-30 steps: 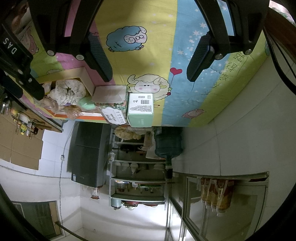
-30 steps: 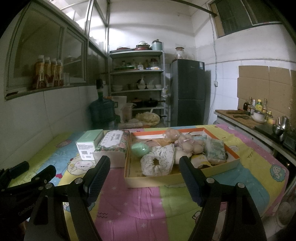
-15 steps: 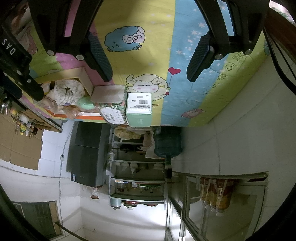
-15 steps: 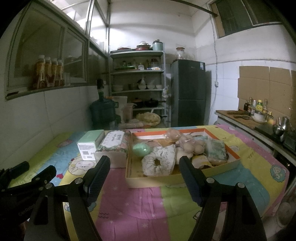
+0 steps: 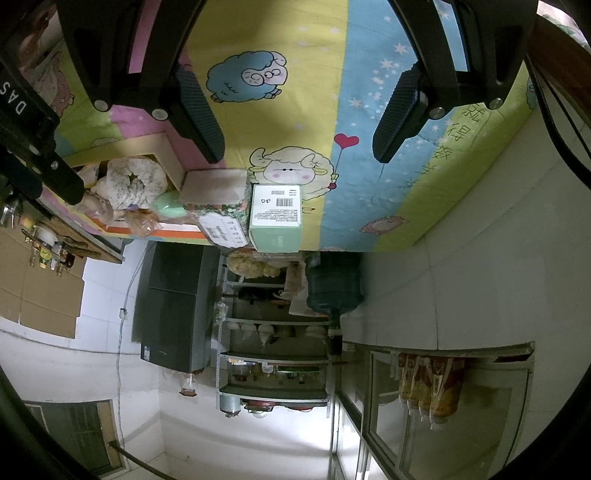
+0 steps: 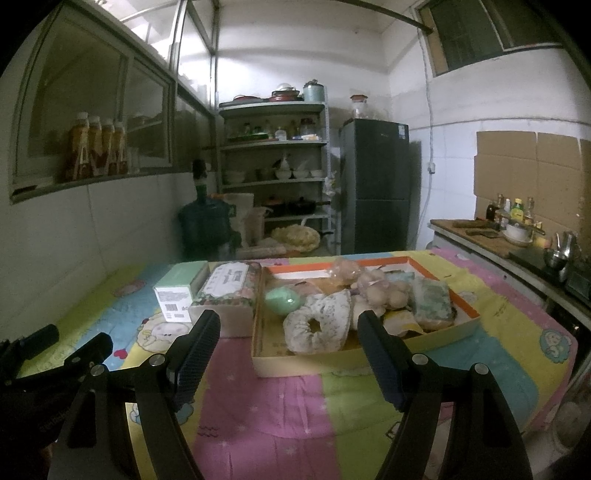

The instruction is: Organize soft objects

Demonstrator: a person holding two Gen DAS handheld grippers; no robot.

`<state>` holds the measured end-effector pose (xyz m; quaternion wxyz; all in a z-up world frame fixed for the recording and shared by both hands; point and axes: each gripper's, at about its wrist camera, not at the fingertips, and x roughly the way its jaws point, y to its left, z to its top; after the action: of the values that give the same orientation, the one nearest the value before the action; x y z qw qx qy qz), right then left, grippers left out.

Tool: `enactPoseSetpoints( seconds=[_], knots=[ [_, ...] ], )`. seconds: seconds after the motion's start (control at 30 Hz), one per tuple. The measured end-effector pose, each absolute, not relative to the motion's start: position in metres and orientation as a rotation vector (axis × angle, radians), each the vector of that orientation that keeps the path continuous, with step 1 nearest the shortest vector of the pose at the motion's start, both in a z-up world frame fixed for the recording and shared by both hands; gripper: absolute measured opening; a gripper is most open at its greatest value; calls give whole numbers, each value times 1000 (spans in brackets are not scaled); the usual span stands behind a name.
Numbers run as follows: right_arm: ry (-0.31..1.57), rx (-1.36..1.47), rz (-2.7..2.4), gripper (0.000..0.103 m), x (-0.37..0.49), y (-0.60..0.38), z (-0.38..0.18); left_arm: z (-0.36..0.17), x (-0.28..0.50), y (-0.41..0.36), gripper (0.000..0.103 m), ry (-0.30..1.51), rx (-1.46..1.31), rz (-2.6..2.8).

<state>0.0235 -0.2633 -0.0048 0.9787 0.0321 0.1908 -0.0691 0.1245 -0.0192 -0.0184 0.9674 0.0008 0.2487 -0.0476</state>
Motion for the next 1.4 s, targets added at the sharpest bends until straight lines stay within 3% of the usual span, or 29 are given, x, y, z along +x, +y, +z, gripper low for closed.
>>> enactPoseSetpoints(
  seconds=[1.4],
  knots=[
    [383,51,-148,78,22,-259,-4,-17,122,-9,83,498,-12,-105]
  ],
)
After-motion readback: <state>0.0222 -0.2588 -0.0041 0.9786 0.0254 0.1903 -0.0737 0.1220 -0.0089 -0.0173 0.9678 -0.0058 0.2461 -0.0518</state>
